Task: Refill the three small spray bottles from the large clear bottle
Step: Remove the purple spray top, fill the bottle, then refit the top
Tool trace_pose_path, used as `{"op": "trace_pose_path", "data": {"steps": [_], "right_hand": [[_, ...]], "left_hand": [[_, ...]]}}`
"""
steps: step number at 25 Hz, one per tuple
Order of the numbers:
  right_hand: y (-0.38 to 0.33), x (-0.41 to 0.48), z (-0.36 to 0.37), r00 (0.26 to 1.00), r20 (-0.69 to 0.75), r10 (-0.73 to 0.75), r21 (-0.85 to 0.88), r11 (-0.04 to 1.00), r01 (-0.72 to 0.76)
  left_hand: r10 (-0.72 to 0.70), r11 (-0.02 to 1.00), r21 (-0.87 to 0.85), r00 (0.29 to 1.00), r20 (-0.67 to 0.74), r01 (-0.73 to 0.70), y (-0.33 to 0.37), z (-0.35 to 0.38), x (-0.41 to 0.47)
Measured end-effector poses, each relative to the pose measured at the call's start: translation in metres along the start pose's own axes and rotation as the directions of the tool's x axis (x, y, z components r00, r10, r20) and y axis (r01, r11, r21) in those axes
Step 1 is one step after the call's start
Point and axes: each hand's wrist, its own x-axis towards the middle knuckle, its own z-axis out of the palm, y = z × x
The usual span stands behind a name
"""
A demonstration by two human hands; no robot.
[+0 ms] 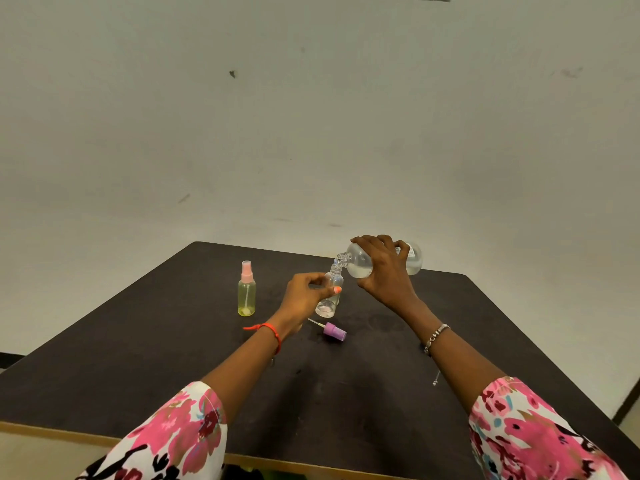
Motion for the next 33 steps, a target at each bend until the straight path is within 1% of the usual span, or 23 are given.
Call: {"op": "trace_pose_path", "data": {"steps": [9,33], "right_hand": [[-0.0007,0.0005,0.0008,1.0,-0.013,0.001,0.003,1.0,-0.001],[-0.0033,-0.0007,-0.0005,1.0,0.008,-0.004,-0.008,1.0,0.004]], "left_hand": [[-0.002,1.0,-0.007,1.0,-0.009,0.001,0.0003,-0.0006,-0.0007],[-0.006,1.0,-0.018,1.0,-0.001,0.006,-0.0017,-0.0013,-0.0014]]}}
